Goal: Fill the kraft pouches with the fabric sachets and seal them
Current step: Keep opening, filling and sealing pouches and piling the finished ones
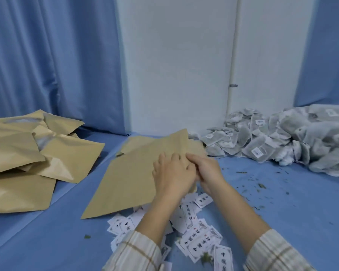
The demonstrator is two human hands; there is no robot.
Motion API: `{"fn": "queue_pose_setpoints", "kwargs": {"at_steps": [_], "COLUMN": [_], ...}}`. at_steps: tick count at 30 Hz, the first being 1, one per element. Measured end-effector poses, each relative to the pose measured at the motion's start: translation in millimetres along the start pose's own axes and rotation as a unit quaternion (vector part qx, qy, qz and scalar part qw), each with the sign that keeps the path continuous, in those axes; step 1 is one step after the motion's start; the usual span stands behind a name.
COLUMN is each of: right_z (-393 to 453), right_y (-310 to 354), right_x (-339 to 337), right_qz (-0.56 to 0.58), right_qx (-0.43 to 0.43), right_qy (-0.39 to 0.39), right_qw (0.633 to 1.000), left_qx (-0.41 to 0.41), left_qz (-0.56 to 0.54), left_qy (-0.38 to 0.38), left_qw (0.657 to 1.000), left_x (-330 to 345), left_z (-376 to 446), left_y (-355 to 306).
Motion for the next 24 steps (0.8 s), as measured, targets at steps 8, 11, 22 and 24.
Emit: {"fn": "queue_pose_setpoints", "kwargs": {"at_steps": [8,11,22,24], "right_z": [-5,-7,-7,-7], "right_y": [-34,-41,-54,-56], "right_x": [-60,-62,-64,-66], "right_qz": [-0.015,-0.034,-0.082,-0.140], "right_qx": [0.084,0.088,0.072,0.047], "right_qy": [-0.028,-0.036,-0.021,-0.027], "right_qw": [0.996,0.995,0.994,0.989], "left_qx": [-0.117,-0.141,-0.155,-0.124], "left_qz": [-0.184,-0.248,-0.308,-0.262], "left_qy": [0.100,0.078,-0.001,0.004], "left_qw": [0.971,0.955,0.939,0.957], "left_x": [76,90,96,94], "left_z": [-3,-4,9,6], "left_y": [2,3,23,24]}}
Point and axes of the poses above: each hand's wrist, its own z-axis towards the middle knuckle, its own x-axis out of the palm, y = z × x, the point moved 2 cm from there along z, towards the middle knuckle, and after that the axes turned 12 degrees about z, right-handed, at the moved point
